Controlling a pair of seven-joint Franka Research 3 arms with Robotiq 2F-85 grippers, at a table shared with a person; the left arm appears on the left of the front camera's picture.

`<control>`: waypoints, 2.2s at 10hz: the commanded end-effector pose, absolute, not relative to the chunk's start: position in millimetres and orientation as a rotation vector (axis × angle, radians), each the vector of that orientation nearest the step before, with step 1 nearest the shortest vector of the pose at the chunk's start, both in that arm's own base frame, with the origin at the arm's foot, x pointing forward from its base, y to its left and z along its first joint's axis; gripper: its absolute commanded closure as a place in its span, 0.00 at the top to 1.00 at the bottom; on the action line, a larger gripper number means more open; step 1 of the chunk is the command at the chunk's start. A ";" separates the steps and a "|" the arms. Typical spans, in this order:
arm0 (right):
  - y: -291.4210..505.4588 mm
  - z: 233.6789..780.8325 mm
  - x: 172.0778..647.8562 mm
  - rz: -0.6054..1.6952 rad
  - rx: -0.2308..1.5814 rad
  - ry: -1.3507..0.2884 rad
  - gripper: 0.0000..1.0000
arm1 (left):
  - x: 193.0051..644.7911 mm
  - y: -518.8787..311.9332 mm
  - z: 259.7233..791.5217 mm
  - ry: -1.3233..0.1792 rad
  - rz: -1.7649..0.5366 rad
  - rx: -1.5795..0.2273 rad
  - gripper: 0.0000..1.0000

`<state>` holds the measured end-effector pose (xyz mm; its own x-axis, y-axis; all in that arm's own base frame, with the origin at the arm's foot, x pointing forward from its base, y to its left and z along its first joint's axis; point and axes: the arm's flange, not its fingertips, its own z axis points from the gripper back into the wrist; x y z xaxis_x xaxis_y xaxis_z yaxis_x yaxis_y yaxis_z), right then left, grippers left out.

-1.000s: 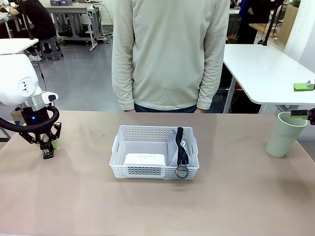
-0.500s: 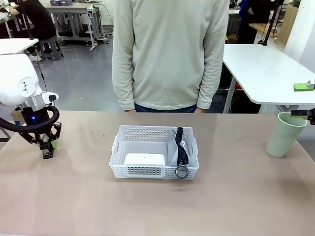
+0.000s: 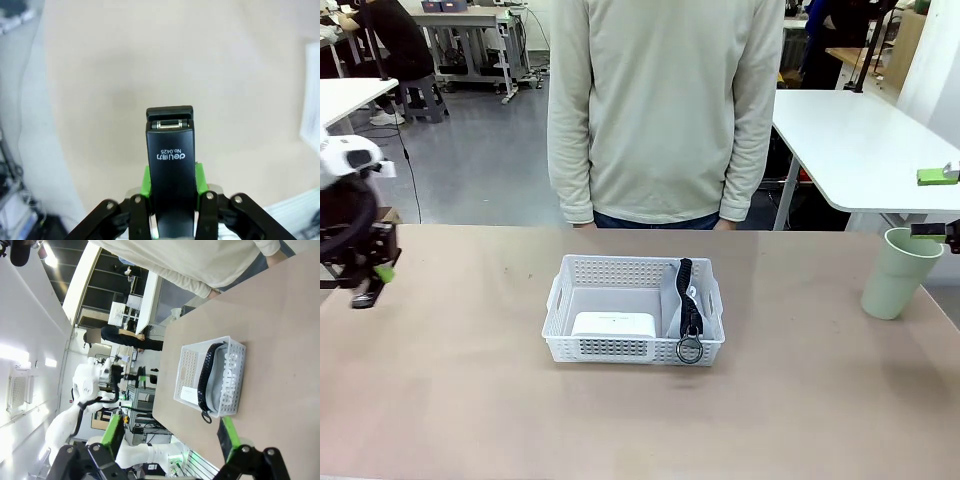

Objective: Efficiently arrange items inside the basket to fit them all.
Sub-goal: Pick up the Stapler and place it inside the Organizing basket.

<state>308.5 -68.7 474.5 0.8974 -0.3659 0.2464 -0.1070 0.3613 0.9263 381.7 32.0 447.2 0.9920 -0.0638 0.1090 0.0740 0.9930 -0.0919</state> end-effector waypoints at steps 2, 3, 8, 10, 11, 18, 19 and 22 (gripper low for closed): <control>-67.2 475.2 310.2 -0.175 1.220 -0.471 1.00 | 290.2 38.6 427.0 -0.258 -0.369 -0.167 0.00; -67.2 475.2 310.2 -0.175 1.220 -0.471 1.00 | 278.4 42.8 419.7 -0.384 -0.344 -0.215 0.00; -67.2 475.2 310.2 -0.175 1.220 -0.471 1.00 | 329.2 34.5 461.2 -0.189 -0.270 -0.129 0.00; -67.2 475.2 310.2 -0.175 1.220 -0.471 1.00 | 335.6 8.8 466.7 -0.193 -0.260 -0.101 0.37; -67.2 475.2 310.2 -0.175 1.220 -0.471 1.00 | 349.5 -32.1 481.1 -0.230 -0.396 -0.068 0.37; -67.2 475.2 310.2 -0.175 1.220 -0.471 1.00 | 469.5 -330.7 455.2 -0.165 -1.089 0.121 0.37; -67.2 475.2 310.2 -0.175 1.220 -0.471 1.00 | 479.6 -344.9 447.2 -0.167 -1.187 0.079 0.37; -67.2 475.2 310.2 -0.175 1.220 -0.471 1.00 | 486.4 -364.5 421.2 -0.067 -1.185 0.032 0.37</control>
